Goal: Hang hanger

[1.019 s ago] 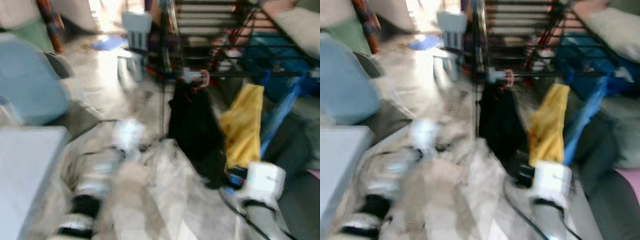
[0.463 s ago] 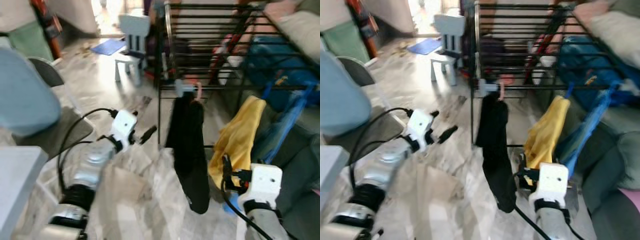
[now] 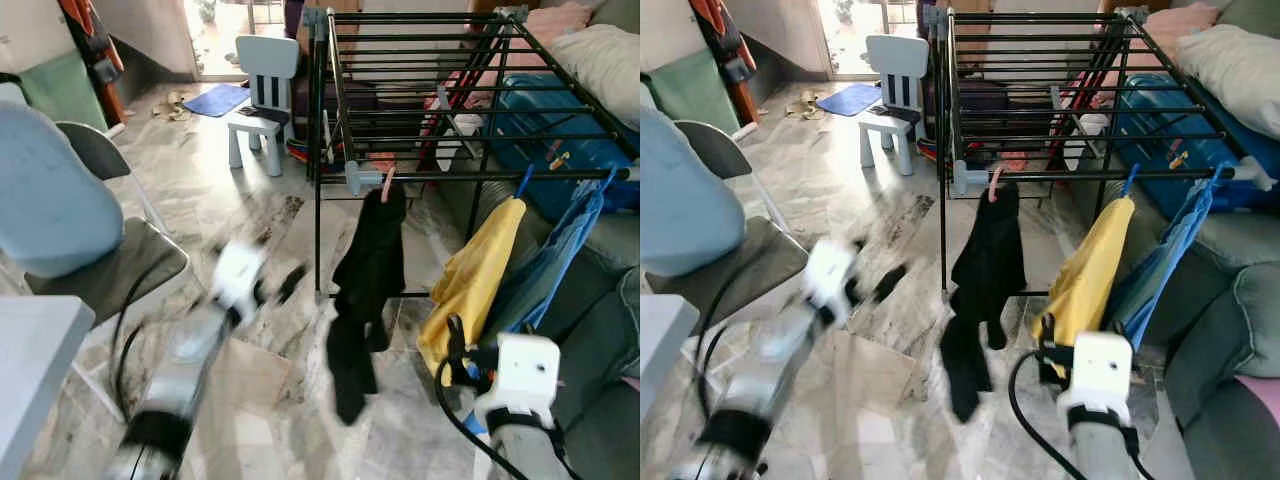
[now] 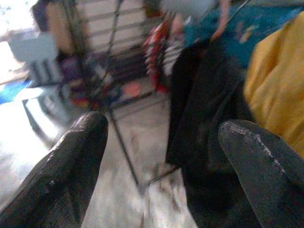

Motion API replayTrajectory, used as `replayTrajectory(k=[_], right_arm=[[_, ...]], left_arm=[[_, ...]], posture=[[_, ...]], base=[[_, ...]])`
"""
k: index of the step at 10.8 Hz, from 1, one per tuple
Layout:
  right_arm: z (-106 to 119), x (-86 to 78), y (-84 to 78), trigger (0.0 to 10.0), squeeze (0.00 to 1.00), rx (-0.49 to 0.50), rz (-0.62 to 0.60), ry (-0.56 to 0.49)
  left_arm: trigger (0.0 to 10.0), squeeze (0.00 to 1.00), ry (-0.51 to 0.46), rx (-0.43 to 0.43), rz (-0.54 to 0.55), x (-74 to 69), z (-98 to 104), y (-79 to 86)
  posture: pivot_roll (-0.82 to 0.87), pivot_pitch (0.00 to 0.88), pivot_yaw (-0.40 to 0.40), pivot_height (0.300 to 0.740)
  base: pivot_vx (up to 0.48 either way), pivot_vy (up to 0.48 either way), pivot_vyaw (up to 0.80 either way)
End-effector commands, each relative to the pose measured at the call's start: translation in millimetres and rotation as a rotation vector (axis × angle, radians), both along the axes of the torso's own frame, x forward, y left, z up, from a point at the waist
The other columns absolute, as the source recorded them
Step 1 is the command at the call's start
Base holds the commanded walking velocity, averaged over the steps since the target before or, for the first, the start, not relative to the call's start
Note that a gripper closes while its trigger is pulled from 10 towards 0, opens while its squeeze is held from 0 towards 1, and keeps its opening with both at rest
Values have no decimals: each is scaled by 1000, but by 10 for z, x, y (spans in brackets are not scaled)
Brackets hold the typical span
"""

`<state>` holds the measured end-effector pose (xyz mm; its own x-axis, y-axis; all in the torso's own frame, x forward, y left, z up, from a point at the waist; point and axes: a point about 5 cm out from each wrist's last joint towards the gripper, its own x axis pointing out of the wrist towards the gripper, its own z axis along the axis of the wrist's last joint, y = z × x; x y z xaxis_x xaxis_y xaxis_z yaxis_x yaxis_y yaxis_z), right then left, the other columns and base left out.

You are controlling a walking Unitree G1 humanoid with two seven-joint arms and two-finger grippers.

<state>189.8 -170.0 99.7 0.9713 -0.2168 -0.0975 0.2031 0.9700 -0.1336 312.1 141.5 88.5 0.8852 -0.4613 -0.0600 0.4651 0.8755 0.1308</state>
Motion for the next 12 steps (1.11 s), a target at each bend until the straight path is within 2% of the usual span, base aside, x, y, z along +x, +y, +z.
replayTrajectory(k=[1,2,3,4,7,8,9,10,12], right_arm=[[44,1,-36,10000,0,-4,-1,-13],[45,20,-67,10000,0,33,18,6],[77,52,-51,10000,0,40,42,-18],[122,91,9,10000,0,37,78,-38],[95,23,-7,10000,0,63,41,-25],[114,13,-10,0,0,78,43,-46],[104,14,-31,4784,0,63,25,-32],[88,16,-34,10000,0,67,17,-22],[78,13,-14,10000,0,69,26,-20]], left_arm=[[10000,1000,-23,17,24,-14,50,29],[10000,957,1,17,-4,-64,11,-5],[10000,0,9,-3,-31,-57,24,-41],[10000,0,7,-9,-36,31,70,-80],[10000,0,19,-19,-37,87,94,-146],[10000,0,34,-32,-57,71,72,-180],[10000,0,41,-35,-81,59,58,-224],[10000,0,41,-38,-87,58,59,-243],[10000,0,43,-40,-95,66,65,-257]], posture=[[-14,0,-30,740],[-9,0,-34,740],[-12,0,-33,740],[-15,0,-33,740],[-38,0,-24,740],[-42,0,-20,740],[-43,0,-18,740],[-43,0,-17,740],[-42,0,-17,740]], base=[[0,0,0],[0,0,0],[0,0,0],[0,0,431],[0,0,150],[244,0,0],[285,0,0],[296,251,0],[304,319,0]])
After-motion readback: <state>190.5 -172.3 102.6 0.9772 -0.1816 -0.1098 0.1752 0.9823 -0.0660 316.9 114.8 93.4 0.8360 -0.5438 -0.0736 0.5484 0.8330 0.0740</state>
